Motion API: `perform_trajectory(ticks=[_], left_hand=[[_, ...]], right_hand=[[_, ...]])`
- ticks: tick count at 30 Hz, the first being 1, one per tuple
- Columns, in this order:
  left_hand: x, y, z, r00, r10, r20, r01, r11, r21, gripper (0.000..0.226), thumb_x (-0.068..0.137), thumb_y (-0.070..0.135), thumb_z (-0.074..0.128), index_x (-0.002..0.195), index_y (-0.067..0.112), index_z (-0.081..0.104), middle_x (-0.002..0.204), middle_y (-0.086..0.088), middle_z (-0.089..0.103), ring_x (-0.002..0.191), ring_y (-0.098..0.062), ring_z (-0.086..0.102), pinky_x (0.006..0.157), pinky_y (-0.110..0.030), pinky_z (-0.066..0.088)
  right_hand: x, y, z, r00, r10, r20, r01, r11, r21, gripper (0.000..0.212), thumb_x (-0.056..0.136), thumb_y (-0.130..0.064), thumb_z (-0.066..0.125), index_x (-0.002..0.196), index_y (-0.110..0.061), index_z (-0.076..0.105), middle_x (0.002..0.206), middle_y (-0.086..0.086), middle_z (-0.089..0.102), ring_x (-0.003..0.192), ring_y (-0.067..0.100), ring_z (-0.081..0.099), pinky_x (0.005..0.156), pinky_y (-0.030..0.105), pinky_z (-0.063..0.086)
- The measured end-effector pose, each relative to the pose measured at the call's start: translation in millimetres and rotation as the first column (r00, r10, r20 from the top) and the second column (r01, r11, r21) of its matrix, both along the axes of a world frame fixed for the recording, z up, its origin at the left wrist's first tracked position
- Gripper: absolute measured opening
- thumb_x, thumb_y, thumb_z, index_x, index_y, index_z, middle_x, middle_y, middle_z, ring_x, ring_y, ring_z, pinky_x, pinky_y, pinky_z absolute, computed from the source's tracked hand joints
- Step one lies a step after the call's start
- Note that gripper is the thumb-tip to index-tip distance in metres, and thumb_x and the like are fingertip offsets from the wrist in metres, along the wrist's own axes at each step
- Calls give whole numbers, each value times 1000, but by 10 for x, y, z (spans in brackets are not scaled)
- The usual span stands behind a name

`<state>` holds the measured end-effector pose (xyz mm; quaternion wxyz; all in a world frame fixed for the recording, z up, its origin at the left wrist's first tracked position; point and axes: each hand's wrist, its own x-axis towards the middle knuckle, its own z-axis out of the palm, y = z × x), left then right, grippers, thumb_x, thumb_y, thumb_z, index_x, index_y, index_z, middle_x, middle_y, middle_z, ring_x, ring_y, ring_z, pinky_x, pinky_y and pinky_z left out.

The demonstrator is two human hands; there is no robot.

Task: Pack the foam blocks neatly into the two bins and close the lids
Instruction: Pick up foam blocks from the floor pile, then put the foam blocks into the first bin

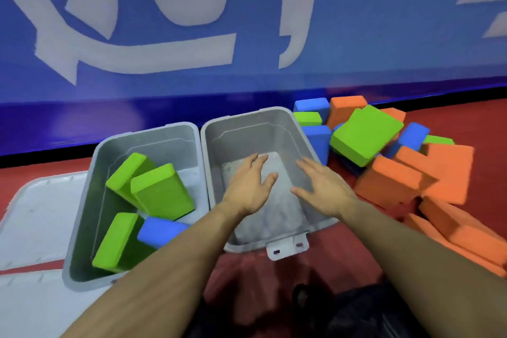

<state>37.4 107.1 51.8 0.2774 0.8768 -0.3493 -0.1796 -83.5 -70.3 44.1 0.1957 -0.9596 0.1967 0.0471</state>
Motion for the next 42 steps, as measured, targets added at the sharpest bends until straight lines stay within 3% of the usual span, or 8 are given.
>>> perform_trajectory(ticks=[10, 15, 19, 22, 25, 29, 34, 42], left_hand=[[-792, -1635, -342, 970, -199, -140, 199, 980, -14, 66, 102, 48, 51, 156, 14, 35, 157, -7, 39, 145, -25, 38, 119, -34, 28], [-730, -2439, -798, 933, -67, -353, 44, 996, -75, 70, 98, 47, 60, 154, 11, 37, 154, -12, 44, 142, -25, 43, 117, -32, 30], [-579, -3012, -1231, 814, 125, -568, -186, 981, -51, 86, 87, 64, 65, 147, 5, 44, 145, -17, 55, 131, -33, 55, 109, -43, 43], [-471, -3365, -1468, 702, 255, -666, -337, 941, 4, 83, 89, 66, 62, 134, -4, 57, 125, -18, 67, 97, -30, 68, 71, -34, 50], [-412, -3629, -1582, 431, 274, -860, -465, 884, 49, 74, 90, 69, 58, 137, 12, 51, 101, -3, 59, 71, -14, 55, 61, -28, 49], [-376, -3802, -1770, 328, 257, -909, -487, 871, 70, 65, 89, 67, 60, 132, 19, 53, 86, -3, 58, 55, -14, 45, 45, -20, 41], [-364, -3840, -1917, 287, 167, -943, -580, 814, -33, 67, 89, 49, 74, 135, 5, 53, 113, -5, 68, 102, -21, 71, 94, -39, 55], [-367, -3394, -1444, 350, 118, -929, -617, 776, -134, 54, 80, 42, 85, 112, 5, 65, 105, -16, 75, 89, -23, 76, 84, -39, 63]], right_hand=[[-1214, -1267, -388, 904, -424, -60, 427, 903, 48, 91, 84, -64, 65, 157, -24, 29, 164, 3, 27, 148, 22, 30, 121, 39, 28], [-1373, -1811, -775, 855, -509, -96, 511, 859, 3, 88, 86, -63, 63, 156, -21, 29, 162, 5, 30, 146, 26, 34, 119, 42, 31], [-1159, -2212, -1102, 870, -482, -103, 478, 876, -63, 93, 84, -64, 65, 157, -23, 26, 165, 4, 22, 150, 25, 26, 121, 39, 26], [-975, -2564, -1316, 879, -473, -67, 462, 878, -126, 96, 82, -63, 68, 158, -25, 23, 166, 4, 18, 151, 27, 21, 122, 41, 22], [-889, -2875, -1520, 866, -488, -109, 472, 870, -144, 102, 79, -66, 69, 159, -26, 19, 166, 6, 18, 151, 29, 20, 123, 42, 19], [-919, -3071, -1747, 851, -510, -124, 483, 853, -196, 108, 73, -68, 72, 158, -26, 20, 156, 8, 32, 141, 34, 31, 118, 44, 29], [-1008, -2974, -1862, 838, -530, -129, 478, 827, -297, 96, 67, -72, 74, 143, -21, 44, 132, 15, 45, 120, 37, 42, 101, 47, 41], [-1210, -2644, -1397, 784, -621, -4, 616, 778, -123, 88, 71, -70, 72, 132, -10, 51, 128, 15, 54, 118, 37, 50, 99, 47, 45]])
